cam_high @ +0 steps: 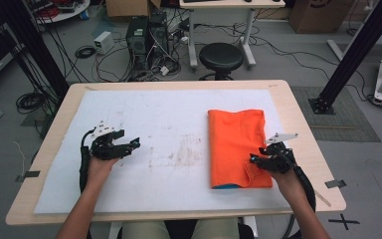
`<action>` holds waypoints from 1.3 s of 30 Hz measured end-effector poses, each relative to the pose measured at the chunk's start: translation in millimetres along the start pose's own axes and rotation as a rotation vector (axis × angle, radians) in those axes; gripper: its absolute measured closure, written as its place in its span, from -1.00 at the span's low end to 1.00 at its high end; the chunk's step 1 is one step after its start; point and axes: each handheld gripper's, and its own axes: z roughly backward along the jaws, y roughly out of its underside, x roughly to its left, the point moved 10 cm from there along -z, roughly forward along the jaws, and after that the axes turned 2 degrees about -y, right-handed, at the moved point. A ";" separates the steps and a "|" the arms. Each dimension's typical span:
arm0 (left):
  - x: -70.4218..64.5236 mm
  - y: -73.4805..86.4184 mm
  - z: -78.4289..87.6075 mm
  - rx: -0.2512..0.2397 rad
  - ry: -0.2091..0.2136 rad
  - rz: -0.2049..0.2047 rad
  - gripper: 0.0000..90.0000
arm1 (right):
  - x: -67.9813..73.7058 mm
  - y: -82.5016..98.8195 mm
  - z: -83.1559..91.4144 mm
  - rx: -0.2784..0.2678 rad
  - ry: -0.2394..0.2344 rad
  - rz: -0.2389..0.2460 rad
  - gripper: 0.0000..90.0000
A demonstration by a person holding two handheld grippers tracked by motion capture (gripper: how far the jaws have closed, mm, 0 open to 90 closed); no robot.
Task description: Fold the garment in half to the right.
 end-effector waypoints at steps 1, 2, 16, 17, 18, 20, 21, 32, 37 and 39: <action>0.2 -0.1 0.0 -0.001 -0.001 0.000 -0.44 | 0.9 4.6 0.7 0.011 -0.002 0.011 0.28; 0.2 -0.6 0.4 -0.004 -0.001 0.004 -0.44 | 0.6 9.3 2.2 0.020 0.006 0.018 0.29; 3.5 -2.2 1.7 -0.013 -0.016 0.007 -0.44 | -19.7 35.0 37.1 -0.036 0.046 -0.059 0.38; 3.9 -2.3 2.0 -0.013 -0.018 0.008 -0.44 | -17.4 32.2 35.9 -0.043 0.036 -0.061 0.38; 3.9 -2.3 2.1 -0.014 -0.018 0.010 -0.44 | -15.2 31.4 32.7 -0.036 0.033 -0.060 0.38; 3.3 -1.8 1.6 -0.011 -0.015 0.009 -0.44 | -12.1 34.1 22.0 -0.004 0.034 -0.053 0.44; 3.2 -1.4 1.3 -0.008 -0.014 0.004 -0.44 | -12.1 37.0 16.9 0.017 0.043 -0.051 0.53; 1.1 -1.2 1.2 -0.007 -0.012 -0.001 -0.44 | -23.3 34.7 21.8 -0.001 0.094 -0.085 0.33; 0.2 -0.8 1.4 -0.004 -0.008 0.001 -0.44 | -14.0 0.8 19.9 -0.104 0.064 -0.061 -0.14; -0.9 -0.4 1.2 0.000 -0.006 -0.001 -0.44 | -7.4 -16.9 13.5 -0.128 0.049 -0.035 -0.20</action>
